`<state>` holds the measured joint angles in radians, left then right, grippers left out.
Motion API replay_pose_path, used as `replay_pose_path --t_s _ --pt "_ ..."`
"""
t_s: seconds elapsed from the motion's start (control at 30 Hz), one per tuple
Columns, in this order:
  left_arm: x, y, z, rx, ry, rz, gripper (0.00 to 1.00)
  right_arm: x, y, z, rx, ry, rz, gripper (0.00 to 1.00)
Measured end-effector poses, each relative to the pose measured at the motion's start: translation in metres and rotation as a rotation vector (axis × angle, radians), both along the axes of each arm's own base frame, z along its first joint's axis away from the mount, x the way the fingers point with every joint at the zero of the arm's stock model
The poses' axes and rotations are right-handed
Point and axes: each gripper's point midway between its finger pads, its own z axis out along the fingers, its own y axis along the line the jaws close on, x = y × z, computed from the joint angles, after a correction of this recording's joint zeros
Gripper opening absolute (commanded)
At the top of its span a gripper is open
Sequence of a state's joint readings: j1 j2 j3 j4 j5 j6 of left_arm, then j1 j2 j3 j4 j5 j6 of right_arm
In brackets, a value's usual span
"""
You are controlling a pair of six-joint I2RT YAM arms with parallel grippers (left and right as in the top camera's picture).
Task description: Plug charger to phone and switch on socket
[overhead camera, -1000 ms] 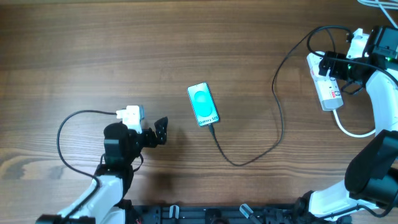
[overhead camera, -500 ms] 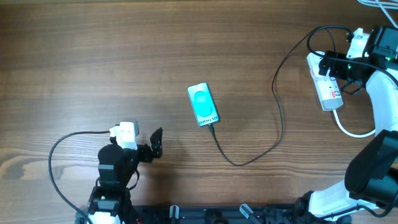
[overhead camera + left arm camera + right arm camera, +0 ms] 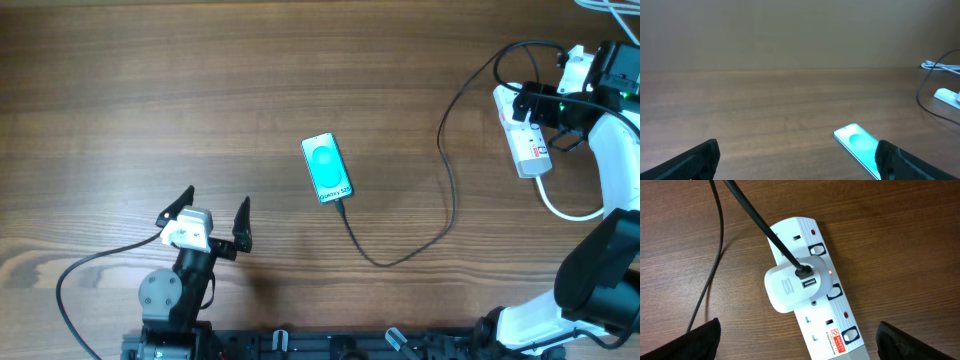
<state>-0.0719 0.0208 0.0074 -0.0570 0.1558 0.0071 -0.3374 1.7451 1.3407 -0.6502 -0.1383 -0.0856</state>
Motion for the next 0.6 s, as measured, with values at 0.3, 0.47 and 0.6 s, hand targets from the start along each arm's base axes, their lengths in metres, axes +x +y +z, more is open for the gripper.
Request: replay_pose_path --t_s 0.3,0.47,0.6 --pt "0.003 0.026 0.000 0.046 -0.006 0.129 1.00 0.000 0.000 0.000 -0.001 0.000 0.003 1.00" --pt "0.003 0.026 0.000 0.046 -0.006 0.130 1.00 0.000 0.000 0.000 -0.003 0.001 0.006 1.00" --pt "0.003 0.026 0.000 0.046 -0.006 0.130 1.00 0.000 0.000 0.000 -0.003 0.001 0.006 1.00"
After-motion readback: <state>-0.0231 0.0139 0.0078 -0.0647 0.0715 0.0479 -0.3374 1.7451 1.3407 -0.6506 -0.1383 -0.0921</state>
